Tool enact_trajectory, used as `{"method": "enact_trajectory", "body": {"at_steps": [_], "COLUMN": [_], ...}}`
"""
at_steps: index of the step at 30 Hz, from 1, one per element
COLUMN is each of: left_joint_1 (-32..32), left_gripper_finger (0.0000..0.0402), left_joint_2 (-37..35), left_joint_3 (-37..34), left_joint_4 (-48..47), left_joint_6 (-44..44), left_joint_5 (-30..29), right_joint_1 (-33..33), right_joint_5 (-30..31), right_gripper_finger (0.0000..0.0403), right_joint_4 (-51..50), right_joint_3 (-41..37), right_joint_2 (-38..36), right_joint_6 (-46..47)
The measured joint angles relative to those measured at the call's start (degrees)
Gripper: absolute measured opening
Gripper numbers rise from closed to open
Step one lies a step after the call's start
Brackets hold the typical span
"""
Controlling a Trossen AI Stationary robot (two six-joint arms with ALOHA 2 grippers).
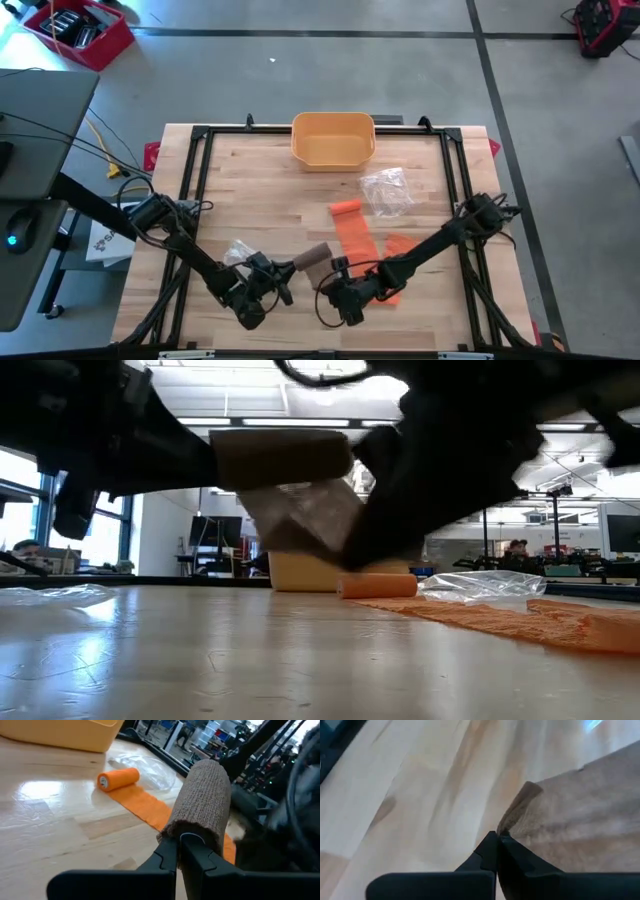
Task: Roll bandage
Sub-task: Roll the brown bandage
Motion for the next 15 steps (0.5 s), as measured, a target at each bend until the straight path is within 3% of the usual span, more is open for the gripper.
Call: {"method": "enact_trajectory", "body": {"at_steps": [5,9,15], "left_joint_1": [2.82,6.11,6.68], "left_gripper_finger": [0.0,0.0,0.0], "left_joint_2": [0.0,0.0,0.0], "left_joint_3": [0.08,0.08,0.1], "left_joint_4": [-3.42,-4.53,-4.57], "left_joint_6": [0.28,5.4,10.32], "left_joint_5": [3.13,10.29,17.77], "right_joint_1": [2.12,2.62,0.87], "right_joint_5": [0.2,4.21,13.77], "right_gripper_finger": [0.0,0.0,0.0], "right_joint_4": [2.9,2.37,-10.36], "right_joint_3": [0.42,4.48,11.55], "right_joint_2": [0.54,0.52,-2.78], "right_joint_6": [1.35,0.86,0.23]}}
